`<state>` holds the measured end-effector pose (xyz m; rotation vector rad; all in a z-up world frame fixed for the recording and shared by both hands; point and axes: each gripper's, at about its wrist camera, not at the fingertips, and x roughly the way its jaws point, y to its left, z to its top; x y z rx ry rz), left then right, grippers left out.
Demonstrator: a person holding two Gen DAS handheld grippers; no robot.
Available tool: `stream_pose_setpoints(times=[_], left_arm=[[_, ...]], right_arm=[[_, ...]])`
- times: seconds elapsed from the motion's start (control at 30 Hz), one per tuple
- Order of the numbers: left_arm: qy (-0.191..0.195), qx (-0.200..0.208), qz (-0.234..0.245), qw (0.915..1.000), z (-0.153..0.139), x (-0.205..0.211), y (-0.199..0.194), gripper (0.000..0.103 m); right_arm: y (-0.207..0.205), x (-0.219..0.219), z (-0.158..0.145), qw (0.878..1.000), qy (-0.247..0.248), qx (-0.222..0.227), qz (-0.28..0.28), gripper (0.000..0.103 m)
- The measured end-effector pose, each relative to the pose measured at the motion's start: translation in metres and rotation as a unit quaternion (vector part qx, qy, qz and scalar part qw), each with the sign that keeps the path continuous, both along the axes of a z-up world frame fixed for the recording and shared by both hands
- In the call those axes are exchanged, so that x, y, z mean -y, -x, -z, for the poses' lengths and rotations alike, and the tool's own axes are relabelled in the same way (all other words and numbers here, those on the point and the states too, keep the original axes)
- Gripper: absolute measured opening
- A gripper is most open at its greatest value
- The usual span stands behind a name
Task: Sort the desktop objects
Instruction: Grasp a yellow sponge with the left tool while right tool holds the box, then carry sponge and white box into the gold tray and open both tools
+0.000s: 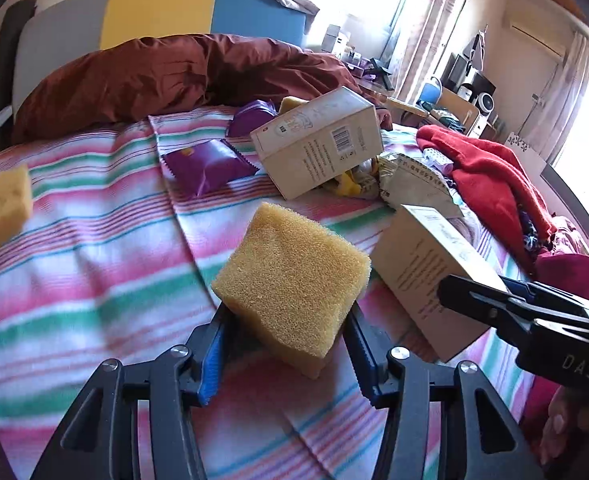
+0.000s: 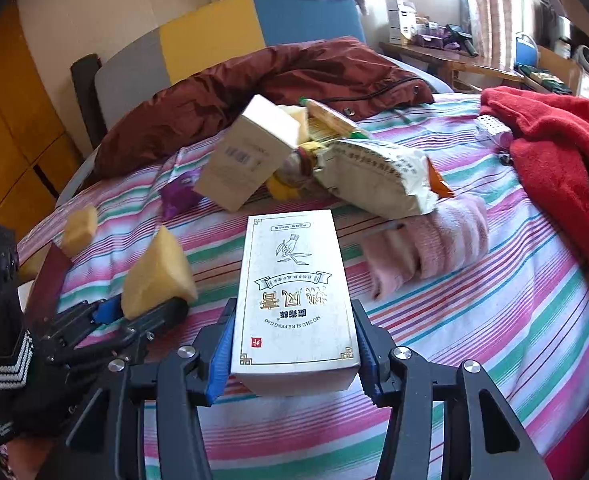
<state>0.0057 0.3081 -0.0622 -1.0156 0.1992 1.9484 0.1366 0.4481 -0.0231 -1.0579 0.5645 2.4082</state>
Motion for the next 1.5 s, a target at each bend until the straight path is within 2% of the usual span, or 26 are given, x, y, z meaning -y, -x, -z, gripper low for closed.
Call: stream_pose_setpoints(times=[0.23,0.3,0.43,0.6,0.87,1.1,1.33,1.5], left_arm=[[0.0,0.012,-0.013,0.9998,-0.005,0.025,-0.017,0.053],[-0.004,0.027,-0.018,0.9994,-0.005,0.037,-0.021,0.053],[-0.033,0.055,-0.02,0.9977,-0.009,0.063,-0.034,0.053],[-0.052,0.04,-0.031,0.9973,-0.029,0.092,-0.041,0.053],[-0.089,0.044,-0.073,0.9924,-0.063,0.145,-0.029,0.053],[-0.115,0.074,-0.139,0.9808,-0.076,0.211,0.001,0.053],[-0.124,0.118,-0.198,0.9652,-0.065,0.276,0.035,0.053],[-0.072,0.154,-0.219,0.9608,-0.046,0.308,0.065,0.053]], right_arm=[[0.001,0.021,-0.003,1.0,0.011,0.003,-0.017,0.052],[0.001,0.028,-0.005,1.0,0.012,0.001,-0.023,0.052],[0.005,0.044,-0.013,0.999,0.012,-0.007,-0.038,0.052],[0.017,0.067,-0.023,0.998,0.014,-0.016,-0.063,0.052],[0.048,0.116,-0.047,0.992,0.011,-0.035,-0.12,0.052],[0.096,0.176,-0.067,0.981,-0.002,-0.04,-0.192,0.052],[0.152,0.235,-0.065,0.967,-0.008,-0.019,-0.255,0.052],[0.185,0.265,-0.06,0.962,-0.023,0.004,-0.273,0.052]])
